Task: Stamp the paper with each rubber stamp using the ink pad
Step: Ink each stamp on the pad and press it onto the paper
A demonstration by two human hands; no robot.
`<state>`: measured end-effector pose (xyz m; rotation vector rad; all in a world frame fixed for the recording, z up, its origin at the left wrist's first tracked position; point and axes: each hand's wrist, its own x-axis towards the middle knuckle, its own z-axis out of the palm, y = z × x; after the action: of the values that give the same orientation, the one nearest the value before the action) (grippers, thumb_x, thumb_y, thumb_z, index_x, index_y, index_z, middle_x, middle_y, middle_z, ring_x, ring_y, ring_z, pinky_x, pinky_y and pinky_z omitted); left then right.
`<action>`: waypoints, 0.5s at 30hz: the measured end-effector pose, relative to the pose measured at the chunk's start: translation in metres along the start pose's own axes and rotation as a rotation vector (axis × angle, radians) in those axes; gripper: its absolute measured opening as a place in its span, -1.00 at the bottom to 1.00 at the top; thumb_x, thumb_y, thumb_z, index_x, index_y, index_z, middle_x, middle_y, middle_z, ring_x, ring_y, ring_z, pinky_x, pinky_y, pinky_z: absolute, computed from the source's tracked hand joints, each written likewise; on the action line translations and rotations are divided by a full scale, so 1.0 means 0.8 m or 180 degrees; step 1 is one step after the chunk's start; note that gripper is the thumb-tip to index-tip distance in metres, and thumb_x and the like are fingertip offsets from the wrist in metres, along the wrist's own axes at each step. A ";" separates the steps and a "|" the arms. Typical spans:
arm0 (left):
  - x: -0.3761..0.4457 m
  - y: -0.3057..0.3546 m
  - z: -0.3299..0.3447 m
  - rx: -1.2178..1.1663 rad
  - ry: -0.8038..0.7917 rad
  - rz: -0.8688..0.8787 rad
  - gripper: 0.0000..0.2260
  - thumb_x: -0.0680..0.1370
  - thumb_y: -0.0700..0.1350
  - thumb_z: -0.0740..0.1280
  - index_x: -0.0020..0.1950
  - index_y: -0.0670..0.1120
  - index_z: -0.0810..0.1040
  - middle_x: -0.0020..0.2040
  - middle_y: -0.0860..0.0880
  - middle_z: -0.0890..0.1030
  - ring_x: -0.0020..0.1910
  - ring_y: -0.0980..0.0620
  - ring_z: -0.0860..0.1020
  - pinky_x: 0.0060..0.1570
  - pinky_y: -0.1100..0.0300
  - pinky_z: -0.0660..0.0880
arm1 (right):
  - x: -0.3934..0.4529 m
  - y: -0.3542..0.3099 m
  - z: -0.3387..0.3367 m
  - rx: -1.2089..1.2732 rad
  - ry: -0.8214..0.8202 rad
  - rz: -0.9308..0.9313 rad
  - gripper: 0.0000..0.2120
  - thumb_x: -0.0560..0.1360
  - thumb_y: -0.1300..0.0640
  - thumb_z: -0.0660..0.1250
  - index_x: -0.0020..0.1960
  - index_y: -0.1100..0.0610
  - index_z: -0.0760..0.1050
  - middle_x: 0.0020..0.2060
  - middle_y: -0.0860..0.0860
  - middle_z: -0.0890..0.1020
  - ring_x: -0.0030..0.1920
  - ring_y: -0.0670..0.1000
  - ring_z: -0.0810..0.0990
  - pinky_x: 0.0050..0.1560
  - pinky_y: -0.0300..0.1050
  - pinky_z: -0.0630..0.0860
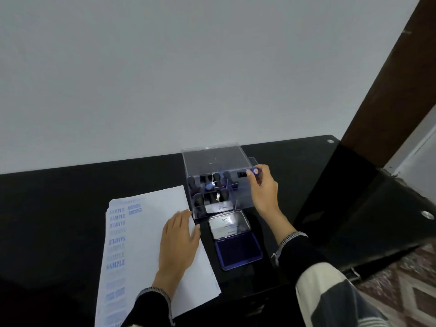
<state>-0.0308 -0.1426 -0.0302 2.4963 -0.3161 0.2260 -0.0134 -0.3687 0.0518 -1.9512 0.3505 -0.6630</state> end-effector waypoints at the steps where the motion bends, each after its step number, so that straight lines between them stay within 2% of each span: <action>1: 0.001 -0.001 0.001 -0.0004 -0.0002 0.0003 -0.59 0.61 0.03 0.22 0.44 -0.06 0.36 0.39 0.01 0.43 0.39 0.02 0.35 0.44 0.12 0.23 | 0.011 0.002 0.006 -0.0012 0.0008 0.0022 -0.92 0.58 0.11 0.28 0.04 0.10 0.44 -0.19 -0.01 0.57 -0.25 -0.14 0.50 -0.27 -0.40 0.40; 4: 0.001 -0.007 0.006 0.0034 -0.0009 0.0000 -0.58 0.61 0.04 0.22 0.44 -0.07 0.37 0.41 0.01 0.42 0.41 0.02 0.33 0.46 0.12 0.20 | 0.040 0.010 0.020 -0.0126 -0.0021 0.0078 -0.86 0.57 0.15 0.30 0.11 0.13 0.48 -0.07 0.06 0.59 -0.15 -0.10 0.54 -0.26 -0.54 0.39; 6: 0.001 -0.008 0.007 0.0063 0.0055 0.0052 -0.60 0.60 0.02 0.25 0.41 -0.09 0.41 0.38 0.00 0.45 0.39 0.01 0.35 0.44 0.12 0.22 | 0.056 0.017 0.025 -0.0300 -0.0015 0.0096 -0.83 0.56 0.17 0.31 0.15 0.16 0.49 -0.05 0.08 0.60 -0.12 -0.05 0.56 -0.24 -0.52 0.39; 7: 0.002 -0.008 0.008 0.0070 0.0098 0.0077 -0.61 0.59 0.01 0.27 0.39 -0.10 0.43 0.36 0.00 0.47 0.37 0.01 0.38 0.42 0.12 0.23 | 0.062 0.022 0.027 -0.0416 -0.0029 0.0121 -0.83 0.55 0.18 0.32 0.14 0.16 0.50 -0.05 0.09 0.61 -0.11 -0.03 0.57 -0.21 -0.46 0.39; 10: 0.003 -0.009 0.010 0.0048 0.0167 0.0083 -0.63 0.57 -0.01 0.31 0.35 -0.10 0.47 0.32 0.00 0.51 0.34 0.01 0.41 0.38 0.17 0.23 | 0.079 0.036 0.034 -0.0962 -0.0179 0.0279 -0.86 0.53 0.12 0.34 0.06 0.15 0.49 -0.05 0.12 0.60 -0.06 0.08 0.56 -0.12 -0.14 0.45; 13: 0.004 -0.009 0.010 0.0047 0.0149 0.0074 -0.64 0.57 -0.02 0.31 0.34 -0.10 0.48 0.32 -0.01 0.51 0.34 0.00 0.41 0.38 0.18 0.20 | 0.087 0.034 0.042 -0.1335 -0.0252 0.0477 -0.85 0.50 0.12 0.33 0.04 0.13 0.46 -0.02 0.14 0.57 -0.01 0.15 0.54 -0.07 -0.03 0.51; 15: 0.003 -0.009 0.010 0.0041 0.0128 0.0054 -0.63 0.58 0.00 0.30 0.35 -0.10 0.47 0.33 0.00 0.50 0.36 0.01 0.40 0.39 0.20 0.17 | 0.087 0.030 0.047 -0.1495 -0.0250 0.0532 -0.83 0.48 0.15 0.33 0.05 0.15 0.43 0.00 0.16 0.57 0.02 0.18 0.54 -0.07 -0.02 0.51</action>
<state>-0.0254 -0.1419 -0.0402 2.4993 -0.3202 0.2853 0.0657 -0.3875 0.0377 -2.3504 0.6590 -0.4168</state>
